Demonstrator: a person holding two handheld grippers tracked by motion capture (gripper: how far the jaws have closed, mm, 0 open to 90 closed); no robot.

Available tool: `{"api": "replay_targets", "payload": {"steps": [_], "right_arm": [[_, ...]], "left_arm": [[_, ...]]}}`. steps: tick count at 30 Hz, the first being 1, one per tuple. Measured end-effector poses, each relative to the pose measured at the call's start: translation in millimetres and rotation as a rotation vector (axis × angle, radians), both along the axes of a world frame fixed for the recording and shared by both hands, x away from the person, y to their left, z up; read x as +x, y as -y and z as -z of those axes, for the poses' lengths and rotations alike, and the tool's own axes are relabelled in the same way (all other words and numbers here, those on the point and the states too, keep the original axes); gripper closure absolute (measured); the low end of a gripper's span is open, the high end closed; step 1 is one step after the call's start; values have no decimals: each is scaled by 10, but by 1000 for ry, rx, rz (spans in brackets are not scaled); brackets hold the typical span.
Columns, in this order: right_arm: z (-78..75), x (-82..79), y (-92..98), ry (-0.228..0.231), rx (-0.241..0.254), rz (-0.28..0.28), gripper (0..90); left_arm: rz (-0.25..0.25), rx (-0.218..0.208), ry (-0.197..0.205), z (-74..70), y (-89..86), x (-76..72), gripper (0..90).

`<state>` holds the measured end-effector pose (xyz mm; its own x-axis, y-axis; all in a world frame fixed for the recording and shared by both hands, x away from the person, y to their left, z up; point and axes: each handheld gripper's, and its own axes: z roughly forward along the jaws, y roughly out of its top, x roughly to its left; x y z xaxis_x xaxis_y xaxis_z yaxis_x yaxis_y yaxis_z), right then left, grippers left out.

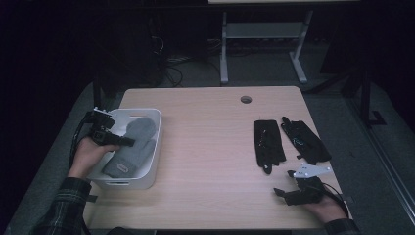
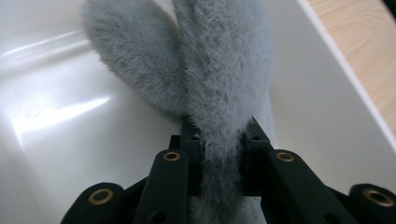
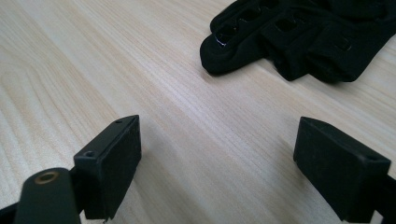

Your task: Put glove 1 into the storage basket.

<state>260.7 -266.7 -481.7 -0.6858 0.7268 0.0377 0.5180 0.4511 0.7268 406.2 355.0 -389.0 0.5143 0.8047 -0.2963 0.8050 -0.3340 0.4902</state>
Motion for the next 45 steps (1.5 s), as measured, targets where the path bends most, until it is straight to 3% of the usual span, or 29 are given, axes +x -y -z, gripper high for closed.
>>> {"api": "replay_targets", "payload": {"steps": [8, 13, 19, 25, 28, 36, 40, 45], "right_arm": [[0, -1, 1, -1, 0, 0, 149], [0, 0, 3, 0, -2, -2, 149], [0, -1, 2, 0, -2, -2, 149], [0, -1, 2, 0, -1, -1, 149], [0, -1, 2, 0, -2, -2, 149], [3, -2, -2, -1, 1, -2, 142], [3, -3, -1, -1, 1, -1, 141], [2, -1, 0, 1, -6, 5, 129]], "left_arm": [[-24, 76, 11, 92, 1, 78, 641], [-53, 112, 48, 62, -10, 65, 474], [-71, 111, 93, 2, -29, 36, 293], [-85, 89, 168, -149, 33, -27, 195], [-62, 71, 210, -258, 139, -79, 179], [47, 4, 252, -422, 552, -178, 179], [94, -27, 272, -444, 804, -249, 180], [165, -30, 284, -425, 1142, -318, 180]]}}
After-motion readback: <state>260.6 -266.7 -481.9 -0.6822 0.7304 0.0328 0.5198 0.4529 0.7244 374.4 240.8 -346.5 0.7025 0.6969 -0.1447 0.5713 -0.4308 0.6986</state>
